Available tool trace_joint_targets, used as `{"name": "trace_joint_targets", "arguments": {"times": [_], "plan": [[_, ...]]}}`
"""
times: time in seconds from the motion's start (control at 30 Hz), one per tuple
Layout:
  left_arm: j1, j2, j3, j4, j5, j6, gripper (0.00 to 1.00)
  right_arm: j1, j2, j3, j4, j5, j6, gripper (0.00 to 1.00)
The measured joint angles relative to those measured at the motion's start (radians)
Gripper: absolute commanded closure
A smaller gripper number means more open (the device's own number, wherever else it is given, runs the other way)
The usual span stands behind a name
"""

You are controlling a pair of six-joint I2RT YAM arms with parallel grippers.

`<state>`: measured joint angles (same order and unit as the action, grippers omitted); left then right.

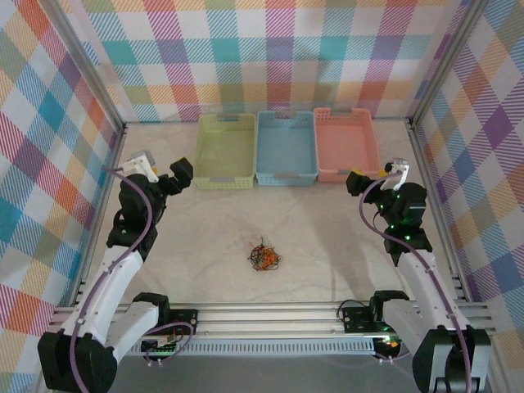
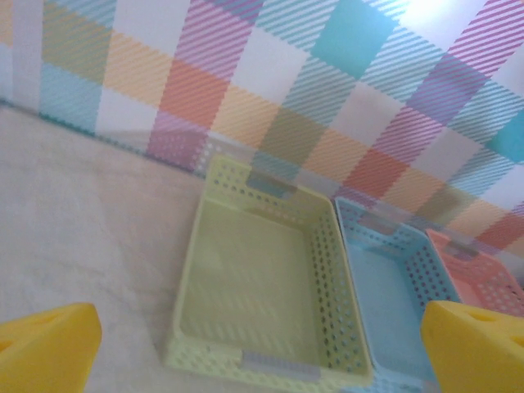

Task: Untangle the cables

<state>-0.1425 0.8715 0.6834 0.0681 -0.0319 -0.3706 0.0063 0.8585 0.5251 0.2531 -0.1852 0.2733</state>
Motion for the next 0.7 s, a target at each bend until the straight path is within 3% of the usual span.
{"name": "trace_joint_targets", "arguments": {"times": [0.13, 0.37, 0.6, 0.7], "plan": [[0.0, -0.026, -0.018, -0.111, 0.098, -0.081, 0.03, 0.0, -0.028, 0.0, -0.063, -0.099, 0.107, 0.17], [-0.001, 0.063, -0.013, -0.308, 0.266, -0.157, 0.1, 0.029, 0.006, 0.0, -0.167, -0.201, 0.217, 0.23], [-0.062, 0.093, -0.037, -0.328, 0.367, -0.216, 0.15, 0.139, 0.127, 0.016, -0.224, -0.225, 0.217, 0.41], [-0.098, 0.122, -0.039, -0.329, 0.384, -0.226, 0.17, 0.197, 0.201, 0.061, -0.257, -0.234, 0.192, 0.43]]}}
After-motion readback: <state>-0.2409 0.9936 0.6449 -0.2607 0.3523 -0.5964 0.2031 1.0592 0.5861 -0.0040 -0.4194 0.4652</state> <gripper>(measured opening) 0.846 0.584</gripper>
